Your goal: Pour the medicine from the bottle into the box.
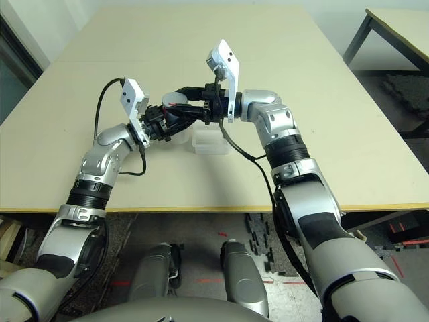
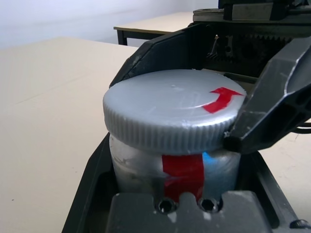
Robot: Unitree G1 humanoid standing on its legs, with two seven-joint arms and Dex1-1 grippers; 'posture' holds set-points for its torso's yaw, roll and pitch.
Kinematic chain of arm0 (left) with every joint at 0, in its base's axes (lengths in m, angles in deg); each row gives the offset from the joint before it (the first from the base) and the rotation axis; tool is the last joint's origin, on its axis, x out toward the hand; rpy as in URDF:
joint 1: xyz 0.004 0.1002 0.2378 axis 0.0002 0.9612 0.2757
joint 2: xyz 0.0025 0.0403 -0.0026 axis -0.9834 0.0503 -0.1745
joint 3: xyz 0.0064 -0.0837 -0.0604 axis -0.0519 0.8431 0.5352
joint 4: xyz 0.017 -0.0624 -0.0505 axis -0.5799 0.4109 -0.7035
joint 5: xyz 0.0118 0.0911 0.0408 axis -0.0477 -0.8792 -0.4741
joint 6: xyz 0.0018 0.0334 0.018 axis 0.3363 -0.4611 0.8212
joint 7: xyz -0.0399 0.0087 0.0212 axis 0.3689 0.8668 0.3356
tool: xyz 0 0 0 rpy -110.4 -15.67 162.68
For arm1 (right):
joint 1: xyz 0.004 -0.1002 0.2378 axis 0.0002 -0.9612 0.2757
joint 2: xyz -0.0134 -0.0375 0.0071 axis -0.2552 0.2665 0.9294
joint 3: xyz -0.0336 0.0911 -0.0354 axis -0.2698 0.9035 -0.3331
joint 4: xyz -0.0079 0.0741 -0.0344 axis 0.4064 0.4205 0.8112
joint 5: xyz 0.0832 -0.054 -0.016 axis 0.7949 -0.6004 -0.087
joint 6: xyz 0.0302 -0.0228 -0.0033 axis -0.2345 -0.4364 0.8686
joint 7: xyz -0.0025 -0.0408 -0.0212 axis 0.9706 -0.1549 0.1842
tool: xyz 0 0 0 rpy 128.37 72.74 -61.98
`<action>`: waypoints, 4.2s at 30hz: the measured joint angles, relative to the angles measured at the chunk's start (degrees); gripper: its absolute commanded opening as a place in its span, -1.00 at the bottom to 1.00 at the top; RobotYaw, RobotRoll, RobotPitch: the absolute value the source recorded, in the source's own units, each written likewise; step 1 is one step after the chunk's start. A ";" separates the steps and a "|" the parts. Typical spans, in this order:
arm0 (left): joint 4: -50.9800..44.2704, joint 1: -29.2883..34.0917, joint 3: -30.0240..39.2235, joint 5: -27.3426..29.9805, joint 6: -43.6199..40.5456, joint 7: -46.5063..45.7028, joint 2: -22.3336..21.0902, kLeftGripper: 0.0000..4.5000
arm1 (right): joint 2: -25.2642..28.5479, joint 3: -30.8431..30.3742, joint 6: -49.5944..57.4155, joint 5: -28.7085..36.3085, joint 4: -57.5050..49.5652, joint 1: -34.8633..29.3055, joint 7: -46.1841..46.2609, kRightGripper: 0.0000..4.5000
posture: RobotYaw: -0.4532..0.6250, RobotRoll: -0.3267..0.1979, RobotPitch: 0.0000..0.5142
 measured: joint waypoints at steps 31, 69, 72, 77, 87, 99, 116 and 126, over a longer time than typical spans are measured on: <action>-3.00 2.50 -1.48 0.24 -2.66 0.30 -0.18 0.18 | 1.14 2.18 -18.29 -6.65 25.10 11.09 -12.51 1.00 | -0.35 0.25 -0.66; -1.10 0.34 -1.49 0.20 0.13 -0.53 0.59 0.18 | -3.37 4.47 -15.40 -6.47 24.12 11.39 -6.22 1.00 | -0.33 0.25 -0.66; -1.09 0.37 -1.50 0.20 -0.12 -0.92 0.59 0.18 | -3.04 4.47 -15.56 -6.52 24.50 11.40 -6.26 1.00 | -0.34 0.25 -0.66; -0.76 0.36 -1.36 0.19 -0.53 -1.62 0.47 0.18 | -0.71 4.38 -15.69 -6.86 25.04 11.39 -7.89 1.00 | -0.34 0.25 -0.68; -0.70 0.33 -0.76 0.31 0.09 -0.88 0.15 0.18 | 6.07 5.15 -15.30 -7.77 25.65 10.96 -8.75 1.00 | -0.35 0.25 -0.69; -0.39 0.32 -0.89 0.30 0.90 -0.86 0.34 0.18 | 6.41 5.20 -12.06 -7.43 24.75 10.90 -16.23 1.00 | -0.36 0.25 -0.68; 0.00 0.07 -1.06 0.23 1.20 -0.86 1.25 0.18 | -1.44 5.36 -12.09 -6.57 21.88 10.88 -11.62 1.00 | -0.36 0.25 -0.67; -0.12 0.07 -1.12 0.23 1.16 -0.86 1.35 0.18 | -3.51 5.44 -14.66 -6.99 25.06 12.53 -6.65 1.00 | -0.33 0.25 -0.67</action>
